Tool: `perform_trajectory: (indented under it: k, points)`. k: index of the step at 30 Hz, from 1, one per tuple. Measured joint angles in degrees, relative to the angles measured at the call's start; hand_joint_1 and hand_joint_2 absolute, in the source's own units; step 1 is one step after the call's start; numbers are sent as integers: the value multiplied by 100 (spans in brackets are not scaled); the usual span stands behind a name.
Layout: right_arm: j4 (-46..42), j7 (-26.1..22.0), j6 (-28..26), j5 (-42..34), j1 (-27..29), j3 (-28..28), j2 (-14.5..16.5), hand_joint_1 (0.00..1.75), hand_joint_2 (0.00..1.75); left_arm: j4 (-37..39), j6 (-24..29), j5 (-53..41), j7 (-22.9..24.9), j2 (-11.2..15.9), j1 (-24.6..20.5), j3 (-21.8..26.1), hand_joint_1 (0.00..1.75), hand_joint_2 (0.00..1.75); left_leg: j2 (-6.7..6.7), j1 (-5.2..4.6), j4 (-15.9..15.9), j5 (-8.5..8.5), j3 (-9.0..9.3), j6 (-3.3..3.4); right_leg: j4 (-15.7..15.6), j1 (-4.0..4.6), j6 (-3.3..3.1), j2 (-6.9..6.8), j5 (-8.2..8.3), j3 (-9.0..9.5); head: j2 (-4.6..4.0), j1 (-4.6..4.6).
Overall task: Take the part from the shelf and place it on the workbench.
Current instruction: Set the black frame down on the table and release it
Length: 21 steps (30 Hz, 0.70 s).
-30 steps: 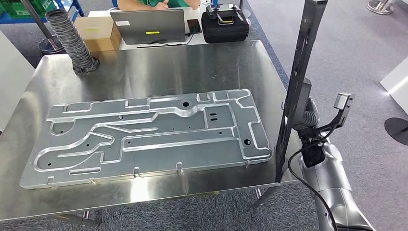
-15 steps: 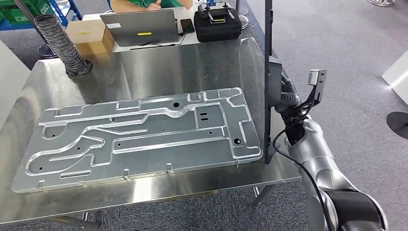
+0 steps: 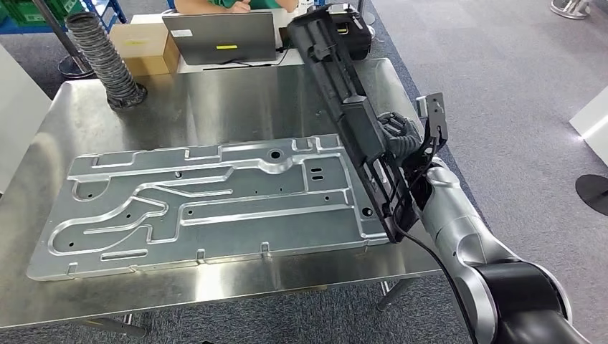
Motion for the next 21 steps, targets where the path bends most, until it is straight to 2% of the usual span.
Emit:
perform_trajectory:
  k: [1, 2, 4, 6, 8, 10, 11, 12, 13, 15, 16, 17, 18, 21]
  points:
    - [34, 22, -190, 256, -57, 134, -3, 164, 175, 0, -8, -9, -4, -1, -5, -4, 0, 175, -1, -8, 33, -21, -16, -25, -296, 7, -21, 3, 100, 133, 0, -1]
    - [68, 48, -368, 504, -101, 275, -8, 164, 175, 0, -15, -15, -8, -1, -9, -8, 0, 175, 0, -16, 55, -34, -31, -49, -459, 17, -47, 6, 130, 199, 0, -1]
    - [140, 124, -701, 999, -160, 576, -16, 164, 175, 0, -26, -20, -8, -2, -12, -20, 0, 175, 1, -20, 59, -33, -45, -98, -505, 40, -123, 18, 116, 198, 0, -1]
    - [210, 205, -944, 1467, -233, 888, -23, 164, 175, 0, -31, -15, -3, -2, -8, -39, 0, 175, 5, -8, 121, -96, -69, -162, -528, 29, -197, 16, 129, 209, 0, -1]
    - [273, 294, -1143, 1926, -343, 1199, -27, 164, 175, 0, -30, -3, 2, -2, -6, -52, 0, 175, 8, 8, 554, -357, -254, -220, -551, 15, -262, 13, 138, 224, 0, -2]
    - [340, 389, -1375, 2443, -443, 1557, -28, 164, 175, 0, -19, 21, 6, -2, 5, -57, 0, 175, 9, 19, 1325, -694, -611, -253, -552, 25, -291, 15, 134, 225, 0, -2]
    - [374, 430, -1467, 2691, -479, 1745, -28, 164, 175, 0, -8, 37, 7, -2, 13, -57, 0, 175, 9, 22, 1611, -771, -755, -259, -551, 32, -296, 17, 131, 229, 0, -2]
    - [407, 461, -1541, 2917, -507, 1930, -28, 164, 175, 0, 6, 49, 7, -2, 19, -58, 0, 175, 9, 22, 1706, -741, -812, -256, -550, 38, -298, 19, 127, 236, 0, -2]
    - [433, 484, -1586, 3104, -530, 2095, -27, 164, 175, 0, 18, 54, 6, -2, 24, -58, 0, 175, 9, 22, 1569, -604, -759, -241, -550, 44, -298, 21, 122, 248, 0, -2]
    - [469, 512, -1650, 3388, -583, 2394, -26, 164, 175, 0, 43, 59, 3, 0, 33, -58, 0, 175, 8, 13, 805, -194, -410, -178, -550, 57, -288, 25, 105, 281, 0, -2]
    - [484, 526, -1685, 3506, -621, 2527, -25, 164, 175, 0, 56, 59, -4, 1, 38, -58, 0, 175, 8, 0, 440, -57, -238, -145, -549, 67, -275, 28, 98, 287, 0, -2]
    - [499, 538, -1715, 3601, -664, 2651, -25, 164, 175, 0, 68, 59, -14, 3, 42, -59, 0, 175, 8, -13, 190, 8, -122, -118, -549, 74, -251, 30, 98, 284, 0, -2]
    - [514, 551, -1737, 3679, -703, 2757, -25, 164, 175, 0, 81, 59, -30, 4, 47, -60, 0, 175, 7, -25, 86, 4, -76, -102, -555, 77, -224, 32, 104, 275, 0, -2]
    - [546, 572, -1725, 3848, -789, 2965, -24, 164, 175, 0, 92, 48, -83, 3, 49, -70, 0, 175, 9, -9, -13, 32, -38, -44, -545, 78, -128, 29, 82, 257, 0, -1]
